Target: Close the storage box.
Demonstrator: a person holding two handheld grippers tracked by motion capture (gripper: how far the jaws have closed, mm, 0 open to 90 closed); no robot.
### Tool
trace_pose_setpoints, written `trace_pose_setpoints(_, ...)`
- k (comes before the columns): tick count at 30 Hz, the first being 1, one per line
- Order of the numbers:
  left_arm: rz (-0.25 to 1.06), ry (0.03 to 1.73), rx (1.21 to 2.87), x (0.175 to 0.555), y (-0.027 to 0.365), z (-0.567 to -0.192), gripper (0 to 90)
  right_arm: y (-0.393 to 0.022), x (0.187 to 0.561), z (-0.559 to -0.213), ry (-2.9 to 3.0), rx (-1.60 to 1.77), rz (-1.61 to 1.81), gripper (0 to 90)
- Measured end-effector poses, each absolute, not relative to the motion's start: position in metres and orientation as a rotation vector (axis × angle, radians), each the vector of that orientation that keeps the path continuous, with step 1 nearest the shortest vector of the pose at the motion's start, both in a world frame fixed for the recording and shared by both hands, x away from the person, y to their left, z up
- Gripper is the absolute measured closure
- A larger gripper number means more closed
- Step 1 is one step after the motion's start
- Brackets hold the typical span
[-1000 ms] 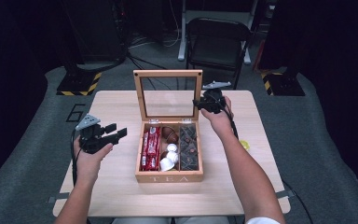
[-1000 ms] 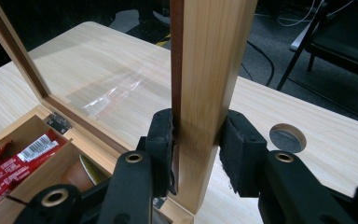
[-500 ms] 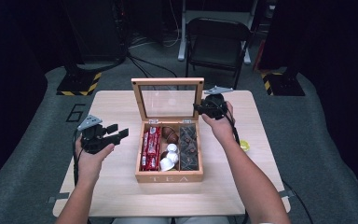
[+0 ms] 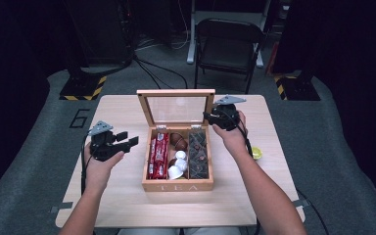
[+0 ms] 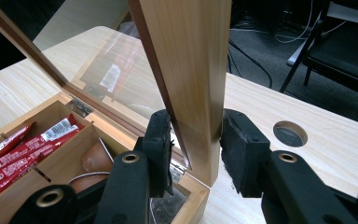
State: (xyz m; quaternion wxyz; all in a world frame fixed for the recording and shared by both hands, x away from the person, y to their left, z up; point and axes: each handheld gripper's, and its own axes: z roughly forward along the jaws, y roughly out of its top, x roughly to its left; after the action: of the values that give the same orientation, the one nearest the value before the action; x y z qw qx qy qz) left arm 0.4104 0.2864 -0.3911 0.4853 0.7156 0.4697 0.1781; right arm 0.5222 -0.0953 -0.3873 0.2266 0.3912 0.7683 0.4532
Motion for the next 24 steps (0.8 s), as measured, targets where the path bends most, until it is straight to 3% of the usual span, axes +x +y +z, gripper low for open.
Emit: trace_pose_setpoints(24,0.425,1.114,1.754,0.421,0.27,-0.386,45.0,-0.1,0.497,-0.399,2.128,1.042,1.279,61.0)
